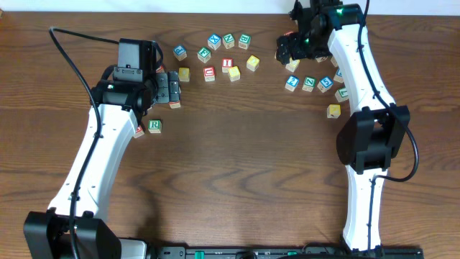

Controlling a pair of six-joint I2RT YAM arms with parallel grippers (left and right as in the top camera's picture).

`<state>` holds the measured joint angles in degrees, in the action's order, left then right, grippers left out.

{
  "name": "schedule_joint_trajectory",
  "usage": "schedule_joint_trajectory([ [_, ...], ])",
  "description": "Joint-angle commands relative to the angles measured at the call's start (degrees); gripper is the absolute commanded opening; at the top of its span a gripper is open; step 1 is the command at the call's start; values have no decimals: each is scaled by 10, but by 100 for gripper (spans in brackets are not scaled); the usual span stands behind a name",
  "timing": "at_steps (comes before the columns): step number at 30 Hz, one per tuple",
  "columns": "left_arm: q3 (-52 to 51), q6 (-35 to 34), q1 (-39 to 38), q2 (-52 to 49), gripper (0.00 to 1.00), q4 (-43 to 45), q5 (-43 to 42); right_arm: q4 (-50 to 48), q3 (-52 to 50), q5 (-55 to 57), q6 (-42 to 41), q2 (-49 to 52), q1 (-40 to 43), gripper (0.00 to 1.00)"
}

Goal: Spell out CORL
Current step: 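Reach the right gripper over the yellow C block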

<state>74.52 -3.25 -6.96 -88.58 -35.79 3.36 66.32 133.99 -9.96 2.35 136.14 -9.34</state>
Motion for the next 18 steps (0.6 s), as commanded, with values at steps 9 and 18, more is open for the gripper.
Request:
schedule_joint_trajectory([
  [9, 14, -18, -2, 0, 98, -7, 1, -55, -33, 131, -257, 0, -14, 81],
  [18, 14, -18, -2, 0, 98, -7, 1, -161, -121, 131, -283, 0, -30, 76],
])
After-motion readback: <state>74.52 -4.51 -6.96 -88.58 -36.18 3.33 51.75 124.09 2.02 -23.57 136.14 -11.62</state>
